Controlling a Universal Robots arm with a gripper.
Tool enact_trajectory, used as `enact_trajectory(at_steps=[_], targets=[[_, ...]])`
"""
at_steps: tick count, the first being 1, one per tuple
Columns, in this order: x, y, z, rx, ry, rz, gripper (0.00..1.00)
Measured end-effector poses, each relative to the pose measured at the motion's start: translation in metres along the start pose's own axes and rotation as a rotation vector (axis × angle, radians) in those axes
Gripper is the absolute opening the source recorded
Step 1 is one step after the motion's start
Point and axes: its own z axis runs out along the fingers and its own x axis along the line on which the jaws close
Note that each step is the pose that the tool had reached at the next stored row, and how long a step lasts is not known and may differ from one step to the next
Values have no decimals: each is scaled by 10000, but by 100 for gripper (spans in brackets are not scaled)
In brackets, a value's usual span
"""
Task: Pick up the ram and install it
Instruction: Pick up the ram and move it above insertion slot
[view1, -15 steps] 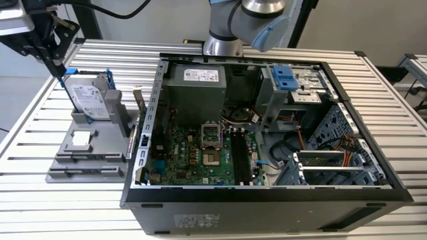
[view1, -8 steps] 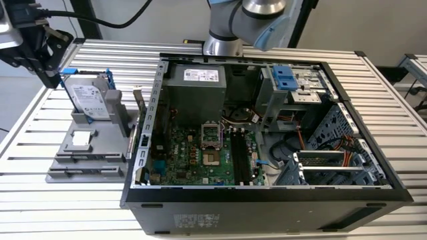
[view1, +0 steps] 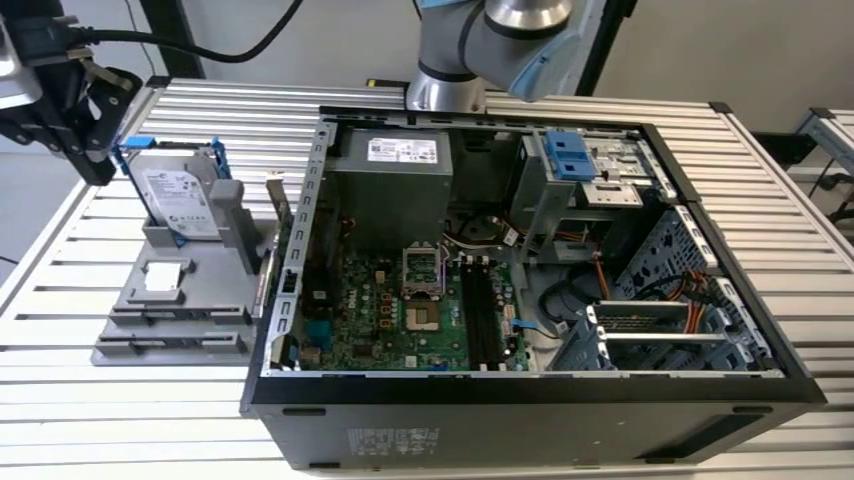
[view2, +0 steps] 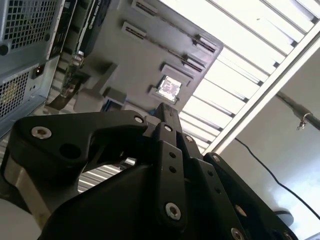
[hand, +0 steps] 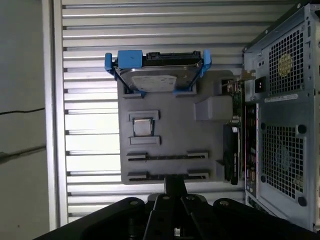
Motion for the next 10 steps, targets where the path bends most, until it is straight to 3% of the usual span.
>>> enact_trajectory(at_steps=[3, 10], targets=[[0, -36, -2, -14, 9, -104, 0], [-7, -263, -10, -72, 17, -102, 0]])
